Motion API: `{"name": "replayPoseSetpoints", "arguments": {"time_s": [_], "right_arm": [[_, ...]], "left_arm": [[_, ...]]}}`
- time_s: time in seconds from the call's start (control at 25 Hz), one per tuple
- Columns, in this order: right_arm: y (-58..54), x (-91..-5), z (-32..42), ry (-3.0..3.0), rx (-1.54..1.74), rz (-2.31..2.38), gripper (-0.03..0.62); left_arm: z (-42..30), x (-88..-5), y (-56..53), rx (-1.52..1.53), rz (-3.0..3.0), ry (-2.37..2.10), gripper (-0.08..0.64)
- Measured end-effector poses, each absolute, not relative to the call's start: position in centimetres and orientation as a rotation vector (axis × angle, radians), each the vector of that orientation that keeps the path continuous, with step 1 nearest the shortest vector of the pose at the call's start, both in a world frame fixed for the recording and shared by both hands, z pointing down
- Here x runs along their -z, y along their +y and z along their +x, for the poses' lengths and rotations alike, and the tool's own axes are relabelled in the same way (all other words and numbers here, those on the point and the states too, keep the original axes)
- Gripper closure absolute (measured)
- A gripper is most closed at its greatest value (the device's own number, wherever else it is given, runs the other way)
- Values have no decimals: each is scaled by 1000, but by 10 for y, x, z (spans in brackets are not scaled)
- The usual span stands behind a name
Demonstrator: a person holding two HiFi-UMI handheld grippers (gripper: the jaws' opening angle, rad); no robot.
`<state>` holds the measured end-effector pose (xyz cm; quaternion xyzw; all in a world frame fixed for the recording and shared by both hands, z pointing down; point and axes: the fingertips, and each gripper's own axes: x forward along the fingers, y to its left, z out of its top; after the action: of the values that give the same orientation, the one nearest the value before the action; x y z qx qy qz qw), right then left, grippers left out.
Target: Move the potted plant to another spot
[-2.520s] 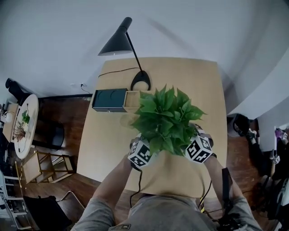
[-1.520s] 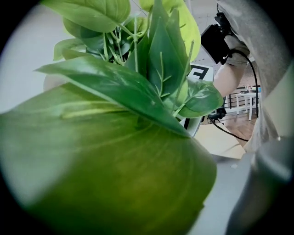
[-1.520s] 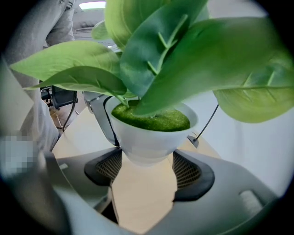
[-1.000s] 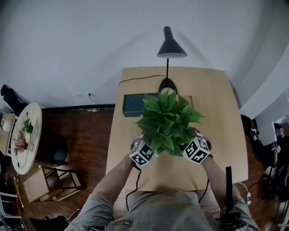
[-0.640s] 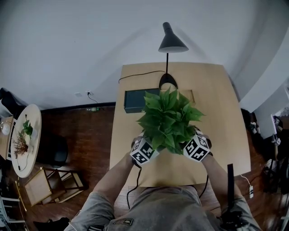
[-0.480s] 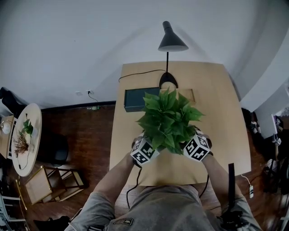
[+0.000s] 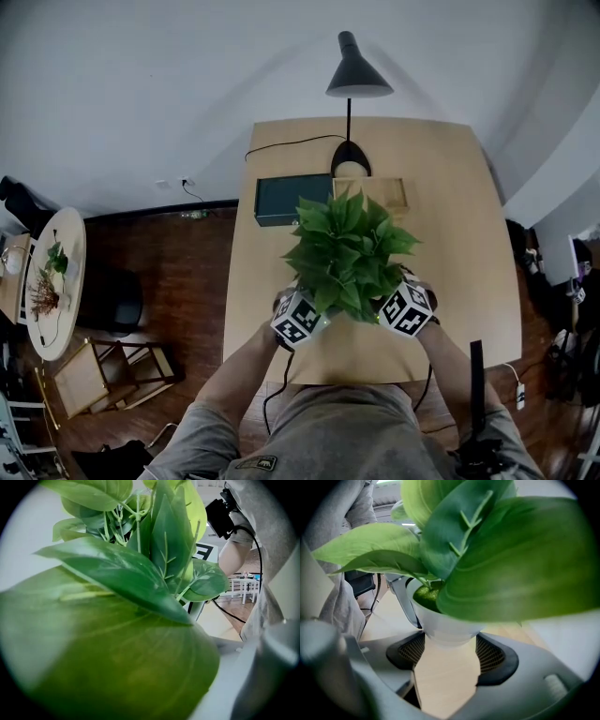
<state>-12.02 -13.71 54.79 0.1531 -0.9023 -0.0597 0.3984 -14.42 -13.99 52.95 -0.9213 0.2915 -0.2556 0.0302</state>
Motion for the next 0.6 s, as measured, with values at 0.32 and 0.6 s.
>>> {"name": "replayPoseSetpoints", "arguments": {"time_s": [0.32, 0.6], "right_arm": [[-134, -588, -117, -2266, 94, 330, 247], [-131, -615, -113, -2254, 44, 295, 248]], "left_arm": [[-141, -569, -137, 846, -2887, 929, 176], [-138, -597, -135, 889, -2936, 918, 176]]}}
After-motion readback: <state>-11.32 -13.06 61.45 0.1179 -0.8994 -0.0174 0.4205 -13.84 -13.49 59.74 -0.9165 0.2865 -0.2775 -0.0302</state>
